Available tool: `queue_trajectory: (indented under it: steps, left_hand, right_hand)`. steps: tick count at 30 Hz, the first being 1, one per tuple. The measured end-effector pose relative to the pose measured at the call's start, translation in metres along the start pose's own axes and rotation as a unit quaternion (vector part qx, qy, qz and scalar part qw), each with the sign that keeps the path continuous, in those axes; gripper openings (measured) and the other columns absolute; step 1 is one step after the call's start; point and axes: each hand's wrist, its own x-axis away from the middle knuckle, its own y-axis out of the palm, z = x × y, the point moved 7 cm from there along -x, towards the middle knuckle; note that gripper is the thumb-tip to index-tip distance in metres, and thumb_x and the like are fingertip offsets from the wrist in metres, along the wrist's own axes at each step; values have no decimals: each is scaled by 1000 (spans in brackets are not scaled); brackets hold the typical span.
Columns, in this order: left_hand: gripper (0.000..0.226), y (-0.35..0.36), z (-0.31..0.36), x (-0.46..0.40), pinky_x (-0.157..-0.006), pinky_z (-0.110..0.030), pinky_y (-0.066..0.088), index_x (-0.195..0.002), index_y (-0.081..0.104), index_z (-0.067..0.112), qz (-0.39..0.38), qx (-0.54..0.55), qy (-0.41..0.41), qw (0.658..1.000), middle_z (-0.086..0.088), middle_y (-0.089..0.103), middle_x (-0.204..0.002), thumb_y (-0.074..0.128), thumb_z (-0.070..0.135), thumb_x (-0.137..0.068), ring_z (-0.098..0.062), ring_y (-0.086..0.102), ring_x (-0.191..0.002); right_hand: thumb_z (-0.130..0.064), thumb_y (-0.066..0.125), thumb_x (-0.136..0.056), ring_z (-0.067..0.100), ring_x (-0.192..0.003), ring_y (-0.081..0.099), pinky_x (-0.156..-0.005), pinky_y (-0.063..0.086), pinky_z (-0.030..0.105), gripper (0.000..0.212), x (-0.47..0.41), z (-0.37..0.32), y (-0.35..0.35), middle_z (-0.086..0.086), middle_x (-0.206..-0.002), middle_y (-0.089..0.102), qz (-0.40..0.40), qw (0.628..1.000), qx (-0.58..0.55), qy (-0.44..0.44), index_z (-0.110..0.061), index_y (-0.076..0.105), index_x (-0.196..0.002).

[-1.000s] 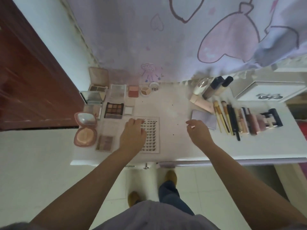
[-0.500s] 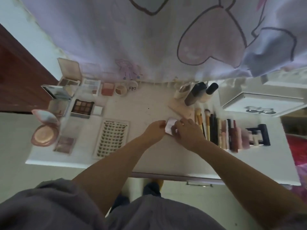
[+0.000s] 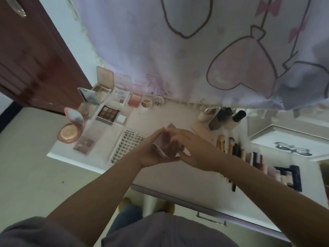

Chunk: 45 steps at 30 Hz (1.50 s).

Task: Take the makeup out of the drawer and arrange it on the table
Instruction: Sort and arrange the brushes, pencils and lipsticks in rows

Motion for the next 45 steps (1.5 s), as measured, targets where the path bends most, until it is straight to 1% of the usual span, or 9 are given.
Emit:
queue_trajectory:
  steps: [3,5,8,16,24,29,35,39,45]
  left_hand:
    - [39,-13,17,3,-68,-40,56,-113,61,6,82,22,109,990,-17,66,-101,47,37,-93,-27,67,-83]
    - [27,-14,27,6,-69,-39,57,-107,57,7,119,-52,168,977,-14,63,-94,47,29,-96,-25,65,-81]
    - [17,-10,34,9,-73,-41,56,-105,59,11,106,-108,213,965,-11,61,-95,51,21,-95,-24,67,-90]
    - [44,-19,51,26,-85,-52,53,-132,49,16,74,-96,204,972,-22,54,-128,56,21,-89,-35,56,-117]
    - [56,-40,84,33,-76,-41,56,-138,43,17,65,-119,192,972,-12,66,-114,61,21,-84,-25,63,-109]
    - [33,-56,93,29,-70,-37,55,-123,58,19,58,-118,190,973,-5,70,-104,55,19,-90,-21,67,-97]
    - [20,-77,102,24,-67,-35,57,-92,73,20,56,-57,156,984,-4,68,-87,54,23,-87,-18,65,-77]
    - [24,-95,98,22,-72,-39,54,-95,70,16,134,-39,148,979,-7,66,-89,46,12,-95,-22,59,-80]
    - [19,-112,85,16,-63,-41,58,-97,60,2,228,91,74,967,-14,66,-75,41,2,-96,-25,65,-65]
  right_hand:
    - [-26,54,-92,12,-117,48,-97,43,30,12,-6,23,-5,-4,-130,49,86,976,-99,175,-22,54,-103]
    - [-47,51,-91,10,-105,58,-88,53,37,26,-10,36,9,-7,-116,58,49,921,-232,308,-23,51,-103]
    - [-59,57,-82,10,-78,70,-70,60,34,41,-17,32,24,-4,-95,68,17,836,-418,356,-22,53,-101]
    - [-45,65,-83,14,-77,71,-68,60,38,26,-40,28,19,-2,-90,72,62,859,-397,317,-25,57,-97]
    - [-38,59,-85,12,-70,71,-54,58,30,12,-81,18,14,0,-87,70,58,891,-336,299,-38,53,-95]
    - [-30,53,-92,23,-76,71,-61,60,41,16,-92,27,17,9,-93,70,49,865,-383,320,-30,55,-107]
    - [-35,51,-95,20,-89,70,-69,59,37,20,-94,44,24,5,-106,67,38,808,-482,337,-29,58,-113]
    - [-19,55,-93,17,-83,70,-67,59,28,25,-110,56,32,3,-103,68,-12,875,-347,338,-24,50,-117]
    - [-11,39,-98,25,-80,63,-76,56,40,22,-149,80,18,15,-98,64,-4,950,-59,308,-11,55,-114]
